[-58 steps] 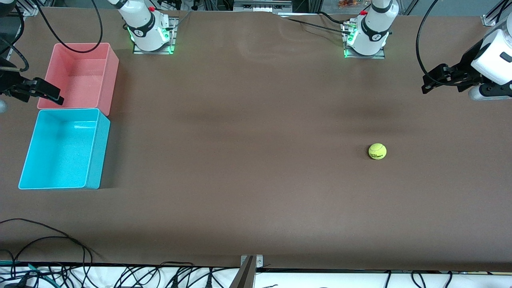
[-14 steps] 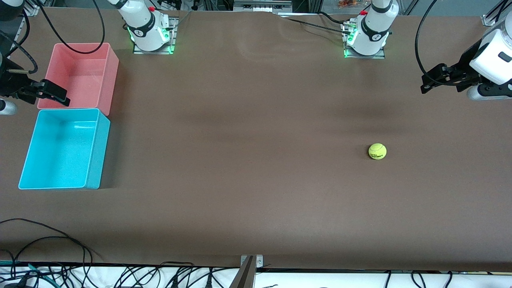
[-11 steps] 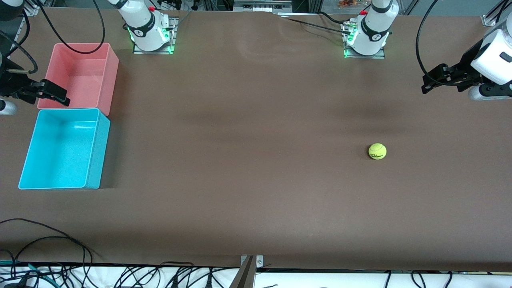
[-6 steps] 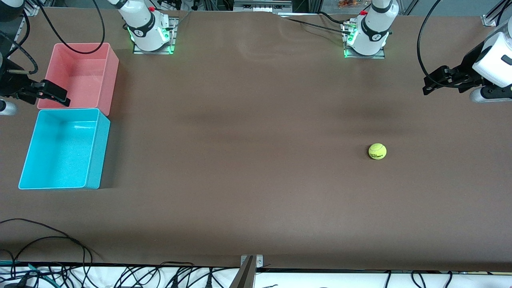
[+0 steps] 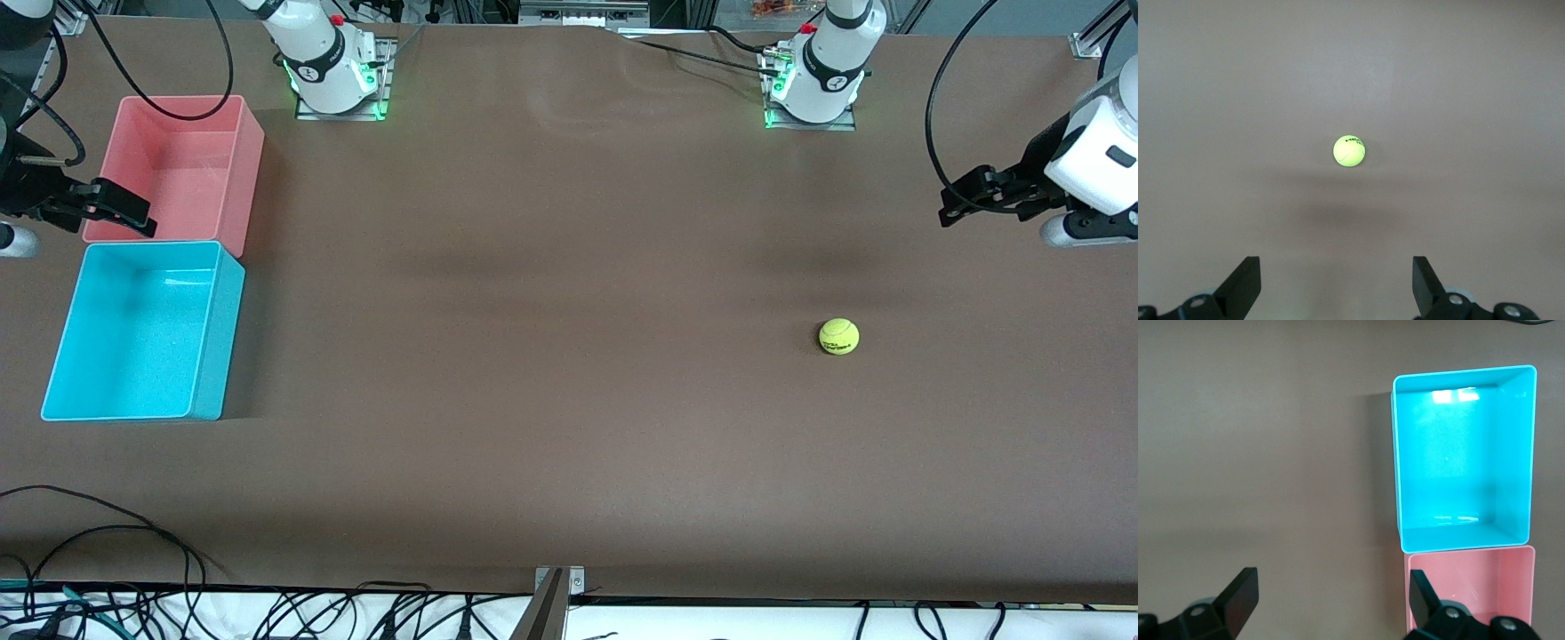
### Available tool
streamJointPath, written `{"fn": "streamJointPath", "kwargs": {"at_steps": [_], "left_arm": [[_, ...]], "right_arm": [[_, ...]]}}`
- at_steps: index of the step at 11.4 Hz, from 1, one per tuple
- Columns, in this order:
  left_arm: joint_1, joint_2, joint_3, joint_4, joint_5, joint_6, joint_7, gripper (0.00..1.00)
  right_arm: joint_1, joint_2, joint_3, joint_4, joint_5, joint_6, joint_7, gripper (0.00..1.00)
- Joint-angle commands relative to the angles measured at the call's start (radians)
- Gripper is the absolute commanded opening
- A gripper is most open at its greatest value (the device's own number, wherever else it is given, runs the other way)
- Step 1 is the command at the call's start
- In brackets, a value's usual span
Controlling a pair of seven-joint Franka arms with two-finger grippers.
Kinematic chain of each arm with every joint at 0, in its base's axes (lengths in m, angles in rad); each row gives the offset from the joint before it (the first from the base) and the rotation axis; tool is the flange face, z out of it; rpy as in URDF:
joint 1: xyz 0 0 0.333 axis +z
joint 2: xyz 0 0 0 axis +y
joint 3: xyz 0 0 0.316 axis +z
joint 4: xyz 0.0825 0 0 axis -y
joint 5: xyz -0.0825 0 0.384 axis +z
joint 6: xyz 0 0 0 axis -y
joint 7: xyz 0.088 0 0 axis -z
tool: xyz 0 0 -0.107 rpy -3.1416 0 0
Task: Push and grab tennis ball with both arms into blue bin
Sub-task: 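Move the left gripper out toward the tennis ball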
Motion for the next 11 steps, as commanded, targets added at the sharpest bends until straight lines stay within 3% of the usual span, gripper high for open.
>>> {"fn": "streamJointPath", "kwargs": {"at_steps": [1,6,11], "left_arm": [[0.004,-0.004,-0.001,-0.088,0.021,0.091,-0.001,1.00],[0.003,0.022,-0.001,-0.185,0.065,0.203,-0.001,1.00],[0.003,0.054,-0.001,-0.211,0.065,0.208,0.010,1.00]], "right_arm": [[0.002,-0.005,0.000,-0.002,-0.005,0.005,-0.008,1.00],[0.002,-0.005,0.000,-0.002,-0.005,0.005,-0.008,1.00],[0.002,0.003,0.000,-0.003,-0.005,0.005,-0.008,1.00]]}}
